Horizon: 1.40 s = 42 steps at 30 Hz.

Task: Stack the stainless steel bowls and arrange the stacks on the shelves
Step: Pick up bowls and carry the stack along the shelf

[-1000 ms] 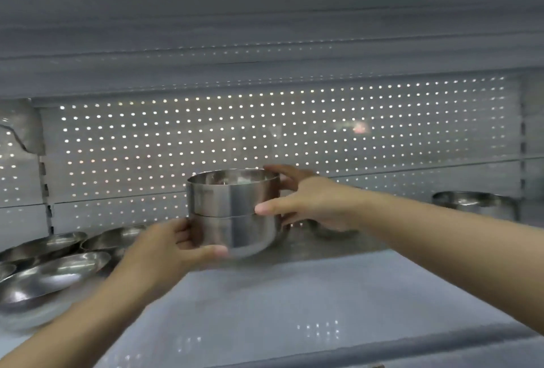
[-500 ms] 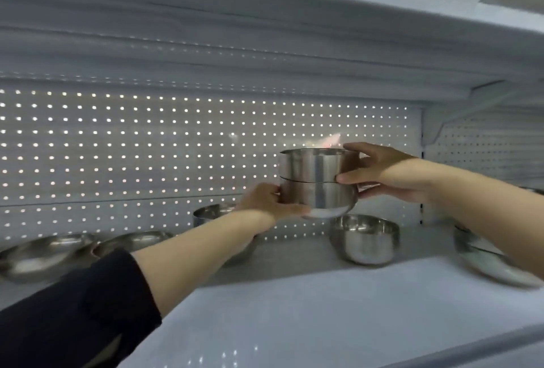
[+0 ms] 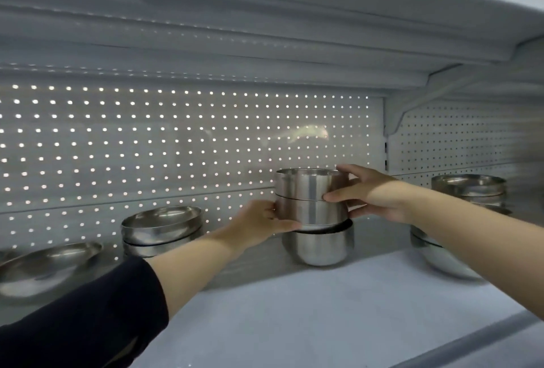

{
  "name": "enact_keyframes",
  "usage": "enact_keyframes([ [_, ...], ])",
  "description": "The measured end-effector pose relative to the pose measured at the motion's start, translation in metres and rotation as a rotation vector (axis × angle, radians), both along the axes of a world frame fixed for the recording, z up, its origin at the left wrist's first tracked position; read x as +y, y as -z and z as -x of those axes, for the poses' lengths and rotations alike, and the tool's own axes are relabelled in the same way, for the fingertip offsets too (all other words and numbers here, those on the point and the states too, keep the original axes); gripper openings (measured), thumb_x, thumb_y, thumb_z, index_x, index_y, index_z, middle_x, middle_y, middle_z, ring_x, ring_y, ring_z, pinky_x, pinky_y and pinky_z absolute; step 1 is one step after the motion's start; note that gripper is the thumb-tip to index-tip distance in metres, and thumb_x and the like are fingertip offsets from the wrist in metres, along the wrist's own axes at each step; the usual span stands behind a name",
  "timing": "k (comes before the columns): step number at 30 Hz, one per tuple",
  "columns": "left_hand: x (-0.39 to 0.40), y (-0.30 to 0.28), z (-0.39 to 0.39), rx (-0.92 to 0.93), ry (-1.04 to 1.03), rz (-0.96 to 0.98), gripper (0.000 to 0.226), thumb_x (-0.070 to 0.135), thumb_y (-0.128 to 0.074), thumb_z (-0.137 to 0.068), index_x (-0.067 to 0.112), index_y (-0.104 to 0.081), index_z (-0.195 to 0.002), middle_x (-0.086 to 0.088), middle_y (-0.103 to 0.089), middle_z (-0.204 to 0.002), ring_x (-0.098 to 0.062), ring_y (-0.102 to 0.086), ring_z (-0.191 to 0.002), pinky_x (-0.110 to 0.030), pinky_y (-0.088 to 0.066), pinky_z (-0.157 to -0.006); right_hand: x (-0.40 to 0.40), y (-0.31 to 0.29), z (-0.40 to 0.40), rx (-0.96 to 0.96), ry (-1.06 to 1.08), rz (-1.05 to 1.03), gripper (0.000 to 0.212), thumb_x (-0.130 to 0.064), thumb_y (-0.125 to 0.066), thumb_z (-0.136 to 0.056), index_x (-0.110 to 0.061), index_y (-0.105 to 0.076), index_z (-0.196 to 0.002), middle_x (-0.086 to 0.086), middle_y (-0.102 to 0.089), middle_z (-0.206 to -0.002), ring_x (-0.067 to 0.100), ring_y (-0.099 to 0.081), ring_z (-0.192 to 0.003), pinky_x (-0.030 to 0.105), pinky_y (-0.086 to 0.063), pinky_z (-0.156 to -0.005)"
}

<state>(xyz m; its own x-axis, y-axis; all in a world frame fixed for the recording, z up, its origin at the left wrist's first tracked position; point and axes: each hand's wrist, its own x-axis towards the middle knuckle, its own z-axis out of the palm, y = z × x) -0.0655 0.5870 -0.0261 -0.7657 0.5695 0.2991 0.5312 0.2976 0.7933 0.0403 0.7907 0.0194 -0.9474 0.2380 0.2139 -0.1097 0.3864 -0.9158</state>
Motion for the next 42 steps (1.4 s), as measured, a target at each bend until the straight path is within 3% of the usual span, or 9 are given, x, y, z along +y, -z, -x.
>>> enact_keyframes([
  [4,0.004,0.004,0.0,-0.028,0.01,0.015,0.037,0.028,-0.082,-0.065,0.018,-0.068,-0.098,0.006,-0.072,-0.096,-0.01,-0.066,-0.094,-0.034,-0.048,-0.095,0.005,0.005,0.001,-0.008,-0.008,0.017,0.089,-0.024,-0.088,-0.049,-0.037,-0.043,-0.125,-0.004,-0.062,-0.113,0.025,-0.066,-0.098,0.042,-0.054,-0.085],
  [10,0.009,0.008,-0.001,0.009,-0.014,0.055,0.029,0.033,-0.08,-0.064,0.022,-0.068,-0.088,0.006,-0.072,-0.096,-0.011,-0.066,-0.095,-0.024,-0.048,-0.087,0.011,0.009,-0.003,-0.018,-0.007,0.032,0.098,-0.024,-0.088,-0.05,-0.033,-0.041,-0.135,-0.005,-0.062,-0.113,0.022,-0.066,-0.094,0.03,-0.055,-0.069],
  [18,-0.017,-0.002,-0.02,0.026,-0.027,0.226,0.048,0.036,-0.079,-0.067,0.027,-0.059,-0.109,0.008,-0.054,-0.119,-0.006,-0.049,-0.116,-0.027,-0.036,-0.103,-0.018,-0.012,-0.019,0.122,0.165,-0.281,0.103,-0.041,-0.085,-0.06,-0.038,-0.026,-0.145,-0.004,-0.033,-0.151,0.016,-0.038,-0.131,0.027,-0.034,-0.094],
  [21,-0.065,-0.013,-0.042,0.051,-0.091,0.168,0.079,0.034,-0.082,-0.065,0.023,-0.045,-0.133,0.011,-0.052,-0.131,-0.003,-0.048,-0.12,-0.018,-0.035,-0.098,-0.058,-0.024,-0.023,0.221,0.112,-0.339,0.1,-0.042,-0.085,-0.06,-0.042,-0.028,-0.143,-0.009,-0.035,-0.15,0.008,-0.041,-0.125,0.023,-0.033,-0.09],
  [26,-0.184,-0.011,-0.086,0.208,-0.257,0.205,0.039,0.034,-0.077,-0.072,0.037,-0.057,-0.105,0.038,-0.054,-0.102,0.007,-0.054,-0.106,-0.008,-0.04,-0.085,-0.154,-0.025,-0.018,0.322,-0.009,-0.382,0.097,-0.042,-0.084,-0.06,-0.048,-0.028,-0.14,-0.015,-0.038,-0.145,0.006,-0.044,-0.113,0.018,-0.036,-0.079],
  [31,-0.301,0.016,-0.104,0.24,-0.508,0.368,0.061,0.04,-0.073,-0.074,0.029,-0.05,-0.13,0.019,-0.052,-0.129,0.003,-0.049,-0.115,-0.02,-0.039,-0.099,-0.257,-0.011,-0.003,0.372,-0.214,-0.514,0.096,-0.053,-0.079,-0.055,-0.044,-0.031,-0.138,-0.018,-0.04,-0.141,0.004,-0.04,-0.124,0.021,-0.032,-0.091],
  [34,-0.347,0.022,-0.102,0.25,-0.591,0.383,0.06,0.04,-0.071,-0.076,0.029,-0.049,-0.13,0.015,-0.052,-0.129,-0.001,-0.05,-0.115,-0.021,-0.041,-0.097,-0.311,0.004,0.015,0.33,-0.302,-0.567,0.084,-0.054,-0.077,-0.056,-0.044,-0.041,-0.132,-0.019,-0.045,-0.136,0.004,-0.043,-0.125,0.025,-0.038,-0.099],
  [39,-0.374,0.018,-0.075,0.429,-0.619,0.444,0.054,0.034,-0.069,-0.078,0.026,-0.052,-0.128,0.01,-0.056,-0.127,-0.009,-0.052,-0.116,-0.022,-0.04,-0.095,-0.362,0.025,0.047,0.159,-0.24,-0.787,0.039,-0.042,-0.072,-0.076,-0.038,-0.06,-0.113,-0.016,-0.054,-0.109,0.008,-0.052,-0.099,0.017,-0.04,-0.071],
  [42,-0.368,0.01,-0.056,0.564,-0.587,0.558,0.047,0.028,-0.065,-0.081,0.026,-0.055,-0.126,0.005,-0.056,-0.124,-0.016,-0.049,-0.116,-0.024,-0.039,-0.093,-0.378,0.03,0.06,0.122,-0.189,-0.967,0.033,-0.033,-0.065,-0.084,-0.027,-0.064,-0.116,-0.006,-0.057,-0.122,0.017,-0.052,-0.11,0.022,-0.041,-0.086],
])
